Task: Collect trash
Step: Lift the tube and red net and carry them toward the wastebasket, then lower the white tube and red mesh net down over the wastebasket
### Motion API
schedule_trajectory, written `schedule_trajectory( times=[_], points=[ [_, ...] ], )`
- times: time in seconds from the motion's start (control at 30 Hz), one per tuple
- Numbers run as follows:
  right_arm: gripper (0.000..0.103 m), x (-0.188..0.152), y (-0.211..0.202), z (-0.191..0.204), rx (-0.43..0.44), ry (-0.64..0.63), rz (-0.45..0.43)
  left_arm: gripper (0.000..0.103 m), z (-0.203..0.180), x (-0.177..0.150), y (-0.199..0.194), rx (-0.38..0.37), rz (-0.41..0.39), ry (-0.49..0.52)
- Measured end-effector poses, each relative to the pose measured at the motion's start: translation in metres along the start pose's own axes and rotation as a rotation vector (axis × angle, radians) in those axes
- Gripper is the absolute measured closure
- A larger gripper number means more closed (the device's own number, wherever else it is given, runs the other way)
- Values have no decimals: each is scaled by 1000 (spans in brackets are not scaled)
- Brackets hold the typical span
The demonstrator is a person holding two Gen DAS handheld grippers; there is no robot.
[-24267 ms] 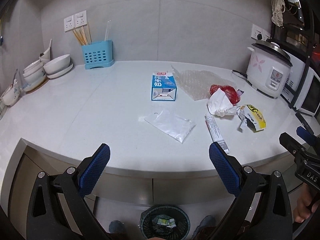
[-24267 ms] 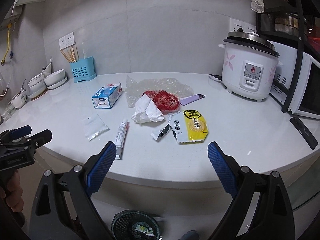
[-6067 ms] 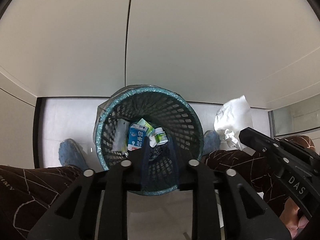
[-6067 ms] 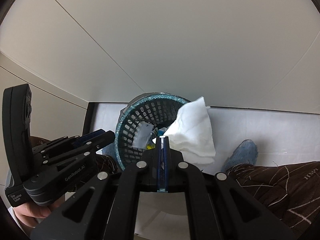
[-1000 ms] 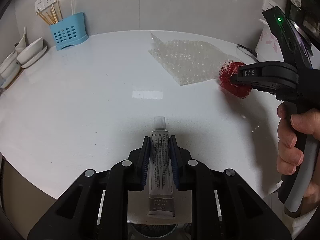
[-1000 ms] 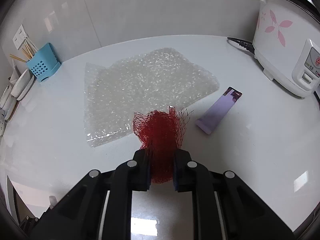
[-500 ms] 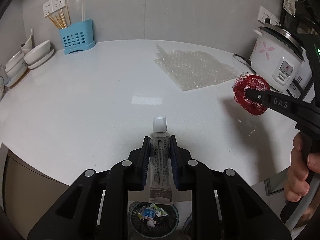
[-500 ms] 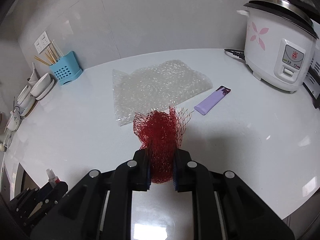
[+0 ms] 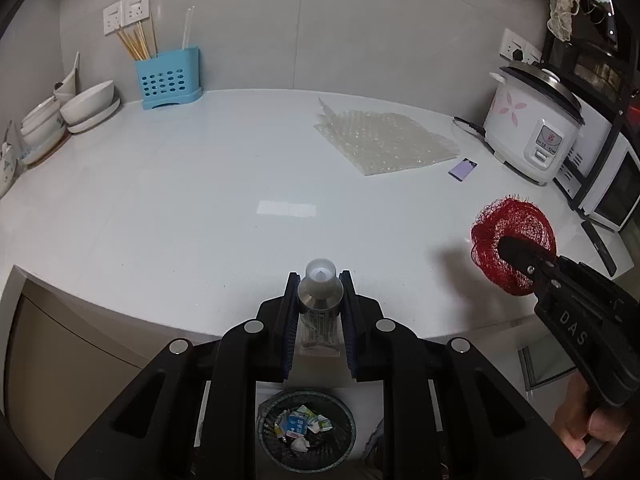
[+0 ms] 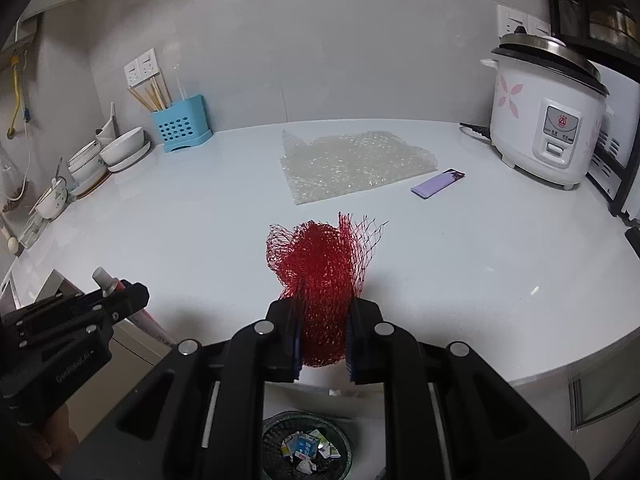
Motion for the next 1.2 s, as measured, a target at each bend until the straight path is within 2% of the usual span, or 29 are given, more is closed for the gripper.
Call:
schedule_trajectory(
  times=[0.37,0.7,0.87,1.2],
  points=[
    [89,-66,-38,18,39,-50,-45,84,-2,-48,-37,-35,-27,11],
    [89,-116,-50,23,68,-40,-33,84,-1,-89,-60,-38,-33,11],
    [89,-145,-44,19,63,-34,-5,84,3,-117,-53,-34,-1,-5],
    [89,-208,-4,4,5,-40,74,84,1,-173,-10,-61,63,-34]
  ],
)
Point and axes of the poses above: each gripper's, at about its wrist camera, not at the fingertips, and y roughly the way its jaws point, z to its left, x to its top, the point moved 8 cm from there along y, roughly the way its jaws point, and after that the axes turned 13 degrees about y, right-handed, at the moved point
